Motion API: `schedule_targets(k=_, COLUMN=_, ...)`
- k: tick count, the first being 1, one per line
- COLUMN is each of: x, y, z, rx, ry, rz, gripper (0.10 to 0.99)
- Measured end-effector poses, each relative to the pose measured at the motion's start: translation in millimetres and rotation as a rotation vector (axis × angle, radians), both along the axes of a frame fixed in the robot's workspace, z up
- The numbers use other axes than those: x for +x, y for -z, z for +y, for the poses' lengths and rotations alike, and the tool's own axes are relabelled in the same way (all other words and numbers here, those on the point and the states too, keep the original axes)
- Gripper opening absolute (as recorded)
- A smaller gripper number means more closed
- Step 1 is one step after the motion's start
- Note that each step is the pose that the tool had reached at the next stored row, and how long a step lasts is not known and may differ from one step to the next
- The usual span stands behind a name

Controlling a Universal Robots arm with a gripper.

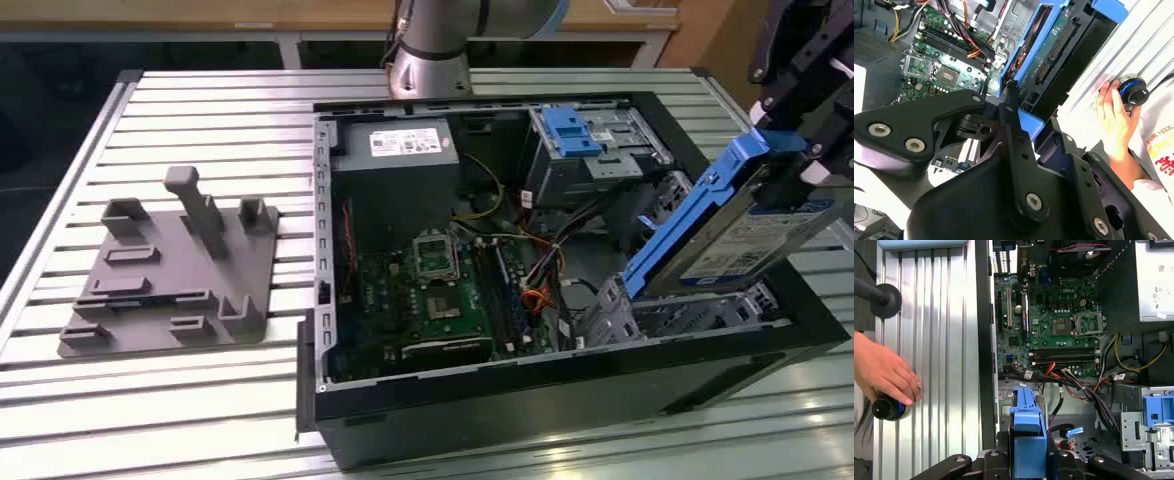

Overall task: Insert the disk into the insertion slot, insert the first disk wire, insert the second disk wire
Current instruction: 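Insert the disk into the insertion slot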

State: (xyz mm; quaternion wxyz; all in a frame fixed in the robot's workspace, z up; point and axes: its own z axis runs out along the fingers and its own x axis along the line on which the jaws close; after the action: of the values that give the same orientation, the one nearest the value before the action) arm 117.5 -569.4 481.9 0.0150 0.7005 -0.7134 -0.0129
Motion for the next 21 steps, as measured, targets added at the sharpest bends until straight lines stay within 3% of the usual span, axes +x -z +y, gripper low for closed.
schedule_targets(k=13, x=0.0, y=0.0, z=0.0, rx=0.000, ry=0.000, rz=0.0000, gripper=0.365)
schedule_targets(k=21, x=0.0, y=0.0, z=-0.7, rx=0.037, ry=-0.002, rz=0.0000, gripper=0.365)
